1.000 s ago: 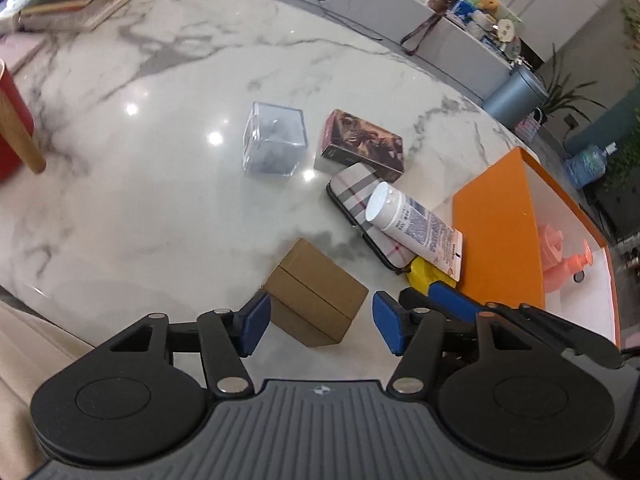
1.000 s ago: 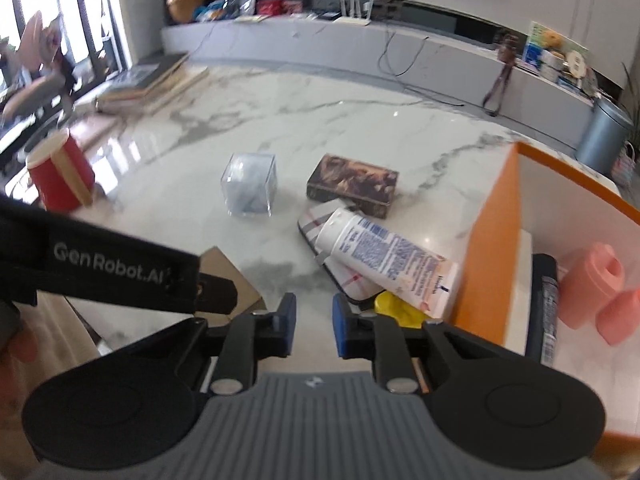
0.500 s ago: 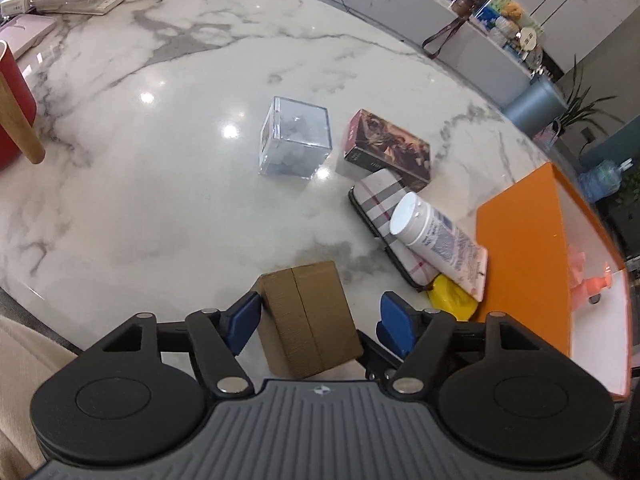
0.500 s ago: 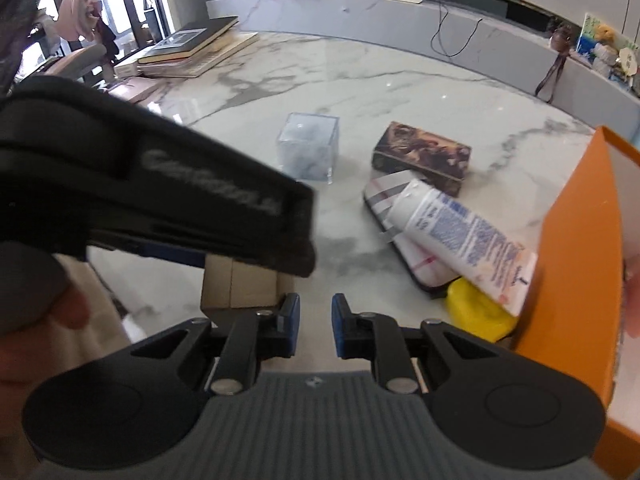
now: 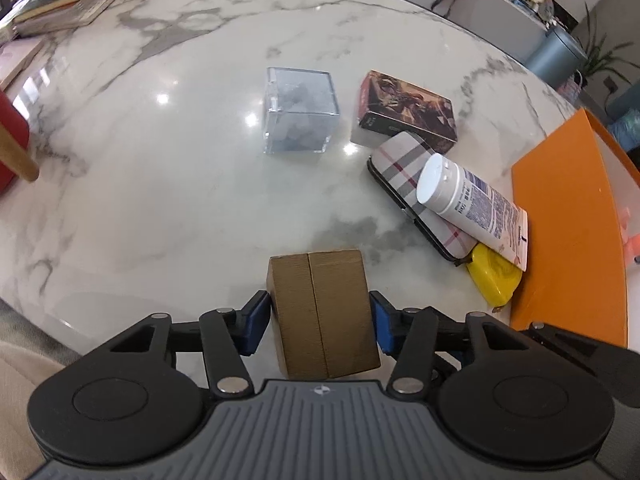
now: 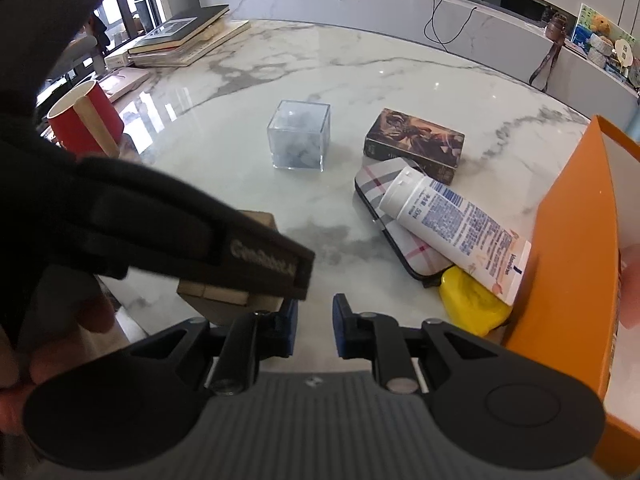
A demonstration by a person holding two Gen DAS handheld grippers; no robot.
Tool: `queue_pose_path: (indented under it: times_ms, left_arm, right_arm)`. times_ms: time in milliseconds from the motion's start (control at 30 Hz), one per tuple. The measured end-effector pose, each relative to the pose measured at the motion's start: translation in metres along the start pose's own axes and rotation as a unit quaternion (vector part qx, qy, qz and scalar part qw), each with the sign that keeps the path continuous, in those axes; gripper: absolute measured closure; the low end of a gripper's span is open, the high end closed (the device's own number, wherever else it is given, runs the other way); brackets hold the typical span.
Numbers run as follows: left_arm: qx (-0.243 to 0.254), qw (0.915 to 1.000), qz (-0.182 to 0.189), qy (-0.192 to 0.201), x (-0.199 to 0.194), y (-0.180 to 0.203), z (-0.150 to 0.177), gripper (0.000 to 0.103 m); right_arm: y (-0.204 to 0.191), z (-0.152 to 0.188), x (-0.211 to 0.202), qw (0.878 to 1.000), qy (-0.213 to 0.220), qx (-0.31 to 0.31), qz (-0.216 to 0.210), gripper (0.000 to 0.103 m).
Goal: Organize rigid objects
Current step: 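Lift the brown box with the left gripper while the right gripper grasps the clear cube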
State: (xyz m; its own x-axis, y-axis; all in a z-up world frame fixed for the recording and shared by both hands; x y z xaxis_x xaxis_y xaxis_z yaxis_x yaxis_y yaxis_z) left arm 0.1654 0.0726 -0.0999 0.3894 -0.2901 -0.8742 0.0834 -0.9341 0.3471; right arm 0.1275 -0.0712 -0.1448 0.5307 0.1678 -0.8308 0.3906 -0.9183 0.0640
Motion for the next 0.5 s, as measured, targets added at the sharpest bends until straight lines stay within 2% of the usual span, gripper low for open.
queue_pose_path:
  times_ms: [200, 500]
  left_arm:
    - [0.03, 0.9995, -0.004, -0.007, -0.001, 0.003, -0.008, 0.051]
    - [0.051, 0.9986, -0.012, 0.01, -0.01, -0.008, -0.033, 0.052]
  right_arm:
    - [-0.004, -0.007, -0.001, 1.0, 0.008, -0.02, 0.007, 0.085]
    - [-0.004, -0.028, 0.004, 0.999, 0.004, -0.034, 0.013, 0.084]
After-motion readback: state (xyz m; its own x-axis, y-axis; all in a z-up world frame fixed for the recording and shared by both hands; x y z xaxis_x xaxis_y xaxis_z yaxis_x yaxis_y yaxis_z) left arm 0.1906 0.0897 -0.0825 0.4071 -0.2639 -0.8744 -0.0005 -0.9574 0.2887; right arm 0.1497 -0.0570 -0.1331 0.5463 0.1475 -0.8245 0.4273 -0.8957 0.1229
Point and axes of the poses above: each gripper's, at about its wrist camera, not at the fingertips, and x roughly the way its jaws point, y to its right, z to its underside, the point moved 3 cm from there along x, roughly the way its jaws point, and after that the axes turned 10 degrees about z, right-handed, at the moved point
